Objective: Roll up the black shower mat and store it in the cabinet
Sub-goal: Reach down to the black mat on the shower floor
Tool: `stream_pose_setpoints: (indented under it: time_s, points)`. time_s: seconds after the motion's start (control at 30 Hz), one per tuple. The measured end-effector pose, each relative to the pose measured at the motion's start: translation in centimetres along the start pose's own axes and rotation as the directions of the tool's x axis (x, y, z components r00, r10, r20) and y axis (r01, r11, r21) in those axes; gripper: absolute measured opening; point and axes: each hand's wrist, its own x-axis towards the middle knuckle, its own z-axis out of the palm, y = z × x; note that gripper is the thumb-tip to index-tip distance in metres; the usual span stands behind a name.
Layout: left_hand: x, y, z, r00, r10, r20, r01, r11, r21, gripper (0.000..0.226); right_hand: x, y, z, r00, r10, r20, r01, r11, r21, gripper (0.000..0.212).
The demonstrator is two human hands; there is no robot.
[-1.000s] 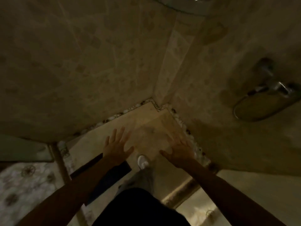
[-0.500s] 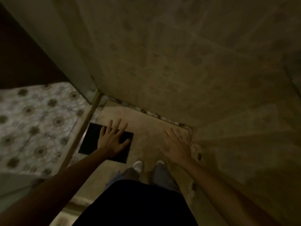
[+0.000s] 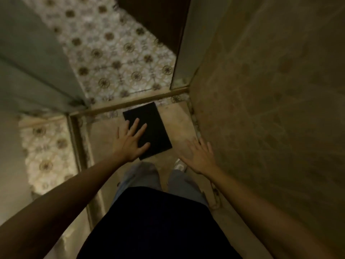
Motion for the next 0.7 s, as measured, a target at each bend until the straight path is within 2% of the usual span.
stream_pose_setpoints:
  time_s: [0.2,0.33,0.47,0.57,0.7]
  points:
    - [-2.1,-2.2,3.4,0.98,-0.178,-0.083,0.171,0.981,-0.093,0.08,4.9,-0.8,0.9,0.976,-0.136,0.173,0.166,0.971,-0.173,0.082]
    - [-2.5,-4.2,7.6,0.953,-0.303,-0.017,0.298,0.944,-0.144,0.083,8.4,-2.0,3.4,0.939,-0.184,0.291,0.259,0.935,-0.243,0.081]
    - [-0.8,-7.8,13.7,0.958,-0.275,0.083,0.286,0.937,-0.201,0.085,13.3,-3.9,7.1,0.921,-0.201,0.332,0.293,0.921,-0.256,0.084]
    - [0.8,-9.9,18.3,0.938,-0.31,0.158,0.343,0.895,-0.284,0.083,17.3,-4.6,10.8,0.913,-0.195,0.358,0.279,0.939,-0.2,0.082]
    - [4.6,-12.2,24.6,0.938,-0.311,0.154,0.338,0.921,-0.196,0.082,23.3,-3.4,17.2,0.891,-0.247,0.38,0.339,0.92,-0.196,0.082]
